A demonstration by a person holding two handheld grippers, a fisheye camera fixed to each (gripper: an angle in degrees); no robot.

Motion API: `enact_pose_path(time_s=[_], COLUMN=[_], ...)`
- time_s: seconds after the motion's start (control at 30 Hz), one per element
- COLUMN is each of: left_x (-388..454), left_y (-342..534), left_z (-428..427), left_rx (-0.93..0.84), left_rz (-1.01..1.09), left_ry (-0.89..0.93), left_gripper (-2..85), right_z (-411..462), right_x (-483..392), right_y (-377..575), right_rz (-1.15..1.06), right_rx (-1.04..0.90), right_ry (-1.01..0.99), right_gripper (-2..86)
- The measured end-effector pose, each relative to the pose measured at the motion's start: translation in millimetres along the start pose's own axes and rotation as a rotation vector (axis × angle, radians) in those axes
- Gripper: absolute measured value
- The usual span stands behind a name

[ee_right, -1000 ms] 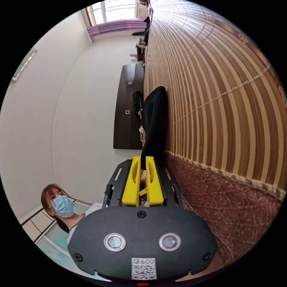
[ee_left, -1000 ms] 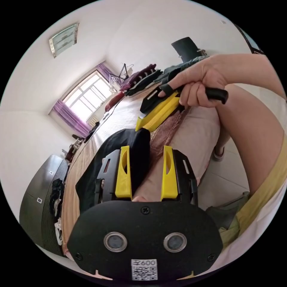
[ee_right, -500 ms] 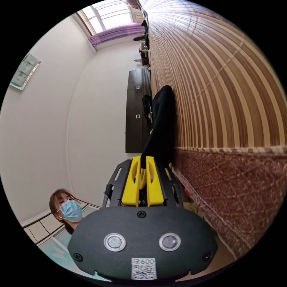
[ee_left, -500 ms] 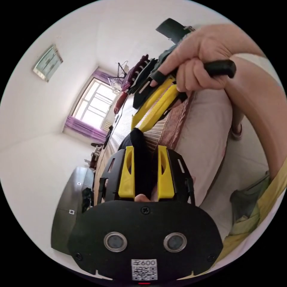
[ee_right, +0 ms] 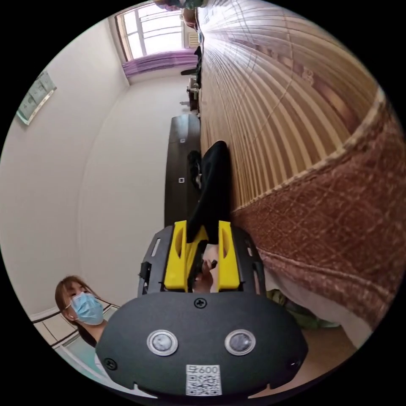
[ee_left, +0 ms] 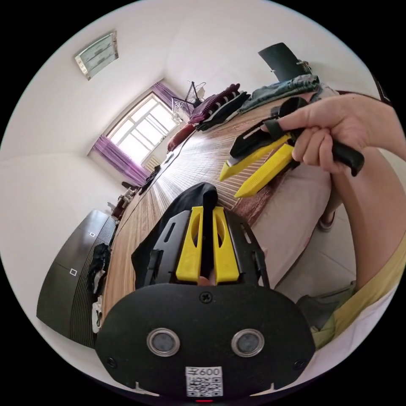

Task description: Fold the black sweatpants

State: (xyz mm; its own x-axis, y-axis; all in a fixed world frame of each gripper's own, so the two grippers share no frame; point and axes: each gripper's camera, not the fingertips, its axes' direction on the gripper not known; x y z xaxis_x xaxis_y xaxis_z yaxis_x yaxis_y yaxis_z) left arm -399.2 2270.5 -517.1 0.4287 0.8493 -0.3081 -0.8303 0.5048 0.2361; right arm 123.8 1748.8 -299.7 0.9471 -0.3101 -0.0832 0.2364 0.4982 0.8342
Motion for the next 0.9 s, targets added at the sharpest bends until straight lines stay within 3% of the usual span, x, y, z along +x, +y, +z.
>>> enact_pose_path(time_s=[0.13, 0.3, 0.4, 0.5, 0.63, 0.8, 0.9], left_x=[1.6, 31.9, 63.4, 76.4, 58.3, 30.1, 22.4], left_y=[14.4, 48.2, 91.7, 115.3, 119.5, 100.7, 103.0], left_z=[-6.7, -17.4, -34.4, -32.1, -27.2, -1.4, 5.6], left_rx=[0.020, 0.109, 0.255, 0.221, 0.259, 0.175, 0.195], left_rz=[0.006, 0.223, 0.405, 0.481, 0.418, 0.361, 0.412], left_ry=[0.001, -0.064, -0.235, -0.285, -0.298, -0.310, -0.340], left_gripper=[2.5, 3.7, 7.1, 11.3, 13.1, 14.1, 13.1], right_z=[47.7, 90.9, 95.8, 98.7, 102.8, 108.0, 110.3], right_x=[-0.2, 8.4, 12.8, 14.2, 15.2, 15.3, 17.6], right_y=[7.6, 14.0, 12.5, 11.8, 13.1, 17.7, 22.7], right_rz=[0.027, 0.114, 0.155, 0.198, 0.253, 0.275, 0.287], right_rx=[-0.094, -0.098, -0.105, -0.108, -0.102, -0.114, -0.118], right_ry=[-0.011, 0.056, 0.126, 0.142, 0.099, 0.108, 0.093], right_gripper=[12.8, 11.4, 5.6, 1.6, 0.2, 0.0, 0.0])
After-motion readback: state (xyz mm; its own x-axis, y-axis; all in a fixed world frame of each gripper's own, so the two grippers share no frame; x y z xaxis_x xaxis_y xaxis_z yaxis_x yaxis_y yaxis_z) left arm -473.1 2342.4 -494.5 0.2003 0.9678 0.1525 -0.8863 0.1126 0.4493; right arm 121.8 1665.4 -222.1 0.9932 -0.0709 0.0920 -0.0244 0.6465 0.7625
